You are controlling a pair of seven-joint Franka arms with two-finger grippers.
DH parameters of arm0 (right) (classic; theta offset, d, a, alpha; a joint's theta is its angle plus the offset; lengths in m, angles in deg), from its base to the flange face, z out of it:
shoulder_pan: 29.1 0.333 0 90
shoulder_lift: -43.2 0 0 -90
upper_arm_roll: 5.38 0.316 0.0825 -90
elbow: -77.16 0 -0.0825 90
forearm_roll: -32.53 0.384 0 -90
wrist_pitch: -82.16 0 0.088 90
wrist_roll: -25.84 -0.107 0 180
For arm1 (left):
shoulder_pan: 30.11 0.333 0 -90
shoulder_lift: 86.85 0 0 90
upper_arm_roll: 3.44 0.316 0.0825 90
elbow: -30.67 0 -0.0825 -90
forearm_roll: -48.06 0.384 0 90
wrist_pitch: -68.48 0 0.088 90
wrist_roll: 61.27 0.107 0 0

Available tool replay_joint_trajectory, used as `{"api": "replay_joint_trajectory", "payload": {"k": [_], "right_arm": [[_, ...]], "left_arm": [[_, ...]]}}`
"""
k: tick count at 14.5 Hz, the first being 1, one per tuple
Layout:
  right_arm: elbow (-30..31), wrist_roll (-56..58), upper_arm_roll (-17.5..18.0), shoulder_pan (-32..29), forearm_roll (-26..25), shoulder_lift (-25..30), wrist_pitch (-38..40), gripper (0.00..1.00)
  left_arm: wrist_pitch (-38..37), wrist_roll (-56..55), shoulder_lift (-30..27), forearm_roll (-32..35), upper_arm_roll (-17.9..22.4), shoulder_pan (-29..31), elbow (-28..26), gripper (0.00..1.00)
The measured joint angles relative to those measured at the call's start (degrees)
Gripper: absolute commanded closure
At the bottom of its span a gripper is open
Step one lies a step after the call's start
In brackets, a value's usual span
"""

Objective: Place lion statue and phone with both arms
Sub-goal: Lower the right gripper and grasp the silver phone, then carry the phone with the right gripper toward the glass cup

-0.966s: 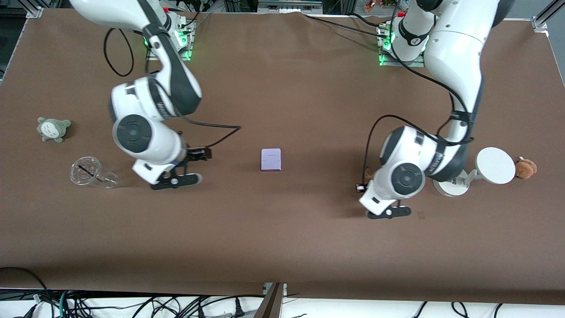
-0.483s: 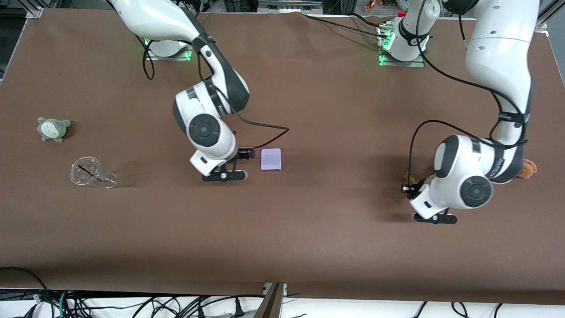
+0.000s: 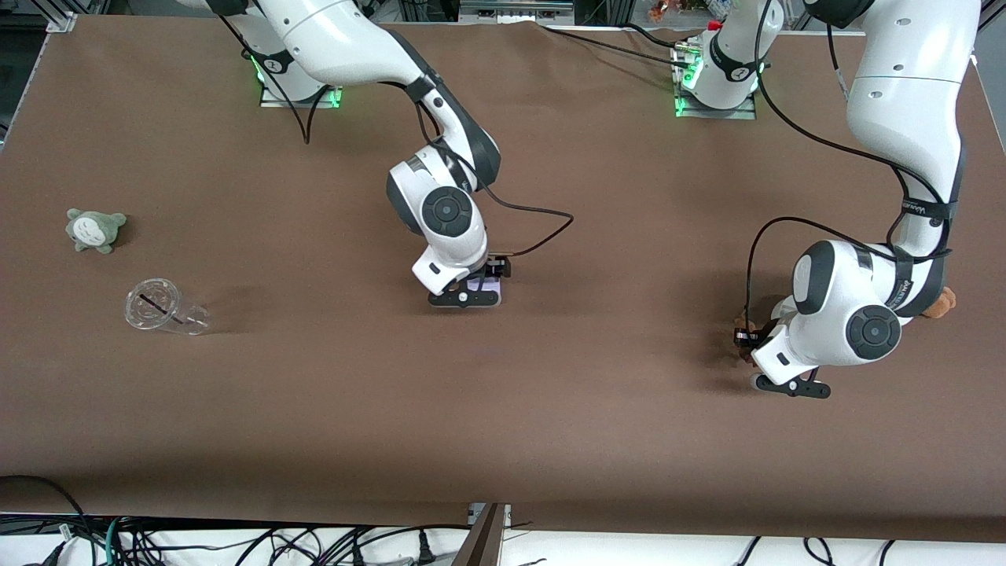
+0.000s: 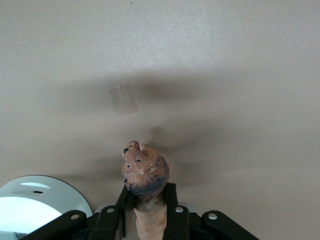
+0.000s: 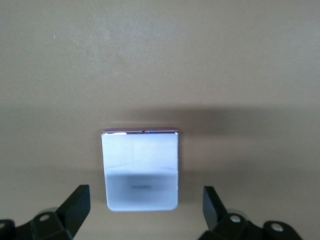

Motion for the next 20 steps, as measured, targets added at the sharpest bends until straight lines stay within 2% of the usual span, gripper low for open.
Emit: {"api": "replay_joint_trajectory", "payload": {"k": [9,15,17,20], "right_arm": [[-0.02,-1.73,-0.01,1.81,0.0,-4.68,-5.55,0.0],[-0.17,-1.92,-0.17,1.84,0.0,-4.82,-5.65,0.0],[-0.17,-1.99,-0.28,1.8,0.0,-4.82,-5.65,0.04],[-0.17,-2.03,-0.48,1.59,0.01,-4.82,-5.64,0.3]], "left_arm": [[2.26,-0.2,0.42,-0.63,-0.42,0.05,-0.6,1.0],[2.21,-0.66,0.42,-1.46,-0.73,0.04,-0.66,1.0],[2.21,-0.67,0.42,-1.46,-0.73,0.03,-0.65,1.0],[2.21,-0.65,0.4,-1.46,-0.74,0.03,-0.65,1.0]]}}
